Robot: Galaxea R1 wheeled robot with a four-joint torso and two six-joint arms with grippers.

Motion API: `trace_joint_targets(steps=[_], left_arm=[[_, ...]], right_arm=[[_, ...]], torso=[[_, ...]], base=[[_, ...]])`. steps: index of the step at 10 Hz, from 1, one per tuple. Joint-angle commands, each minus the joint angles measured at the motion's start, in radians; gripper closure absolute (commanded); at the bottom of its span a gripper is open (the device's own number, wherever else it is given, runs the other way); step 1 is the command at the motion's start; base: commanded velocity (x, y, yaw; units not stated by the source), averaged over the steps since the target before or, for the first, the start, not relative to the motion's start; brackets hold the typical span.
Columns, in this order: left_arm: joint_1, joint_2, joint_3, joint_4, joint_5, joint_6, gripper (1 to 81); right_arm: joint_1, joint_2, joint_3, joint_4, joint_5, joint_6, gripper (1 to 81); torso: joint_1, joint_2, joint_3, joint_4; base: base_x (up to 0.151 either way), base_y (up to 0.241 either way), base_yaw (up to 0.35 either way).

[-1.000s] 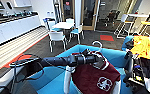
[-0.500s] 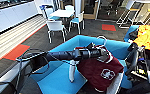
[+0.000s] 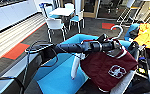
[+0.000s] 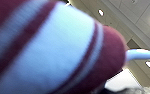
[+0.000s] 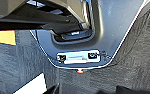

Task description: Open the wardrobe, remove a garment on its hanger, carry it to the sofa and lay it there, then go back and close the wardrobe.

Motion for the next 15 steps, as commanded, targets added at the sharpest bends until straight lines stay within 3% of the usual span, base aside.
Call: trace_joint_targets(steps=[1,3,10,15], left_arm=[[-0.209,0.058,0.007,0.011,-0.087,-0.016,81.1],[-0.210,0.064,-0.058,0.011,-0.077,-0.017,81.1],[-0.235,-0.058,-0.185,0.016,-0.073,-0.033,81.1],[-0.230,-0.202,-0.196,0.069,0.036,-0.030,81.1]], right_arm=[[-0.017,0.006,0.004,-0.005,-0.073,0.000,1.0],[-0.017,0.006,0.006,-0.005,-0.073,0.000,1.0],[-0.015,0.006,0.006,-0.006,-0.076,0.000,1.0],[-0.015,0.006,0.006,-0.008,-0.076,0.000,1.0]], torso=[[0.000,0.000,0.000,0.000],[0.000,0.000,0.000,0.000],[0.000,0.000,-0.001,0.000],[0.000,0.000,-0.001,0.000]], base=[[0.000,0.000,0.000],[0.000,0.000,0.000],[0.000,0.000,0.000],[0.000,0.000,0.000]])
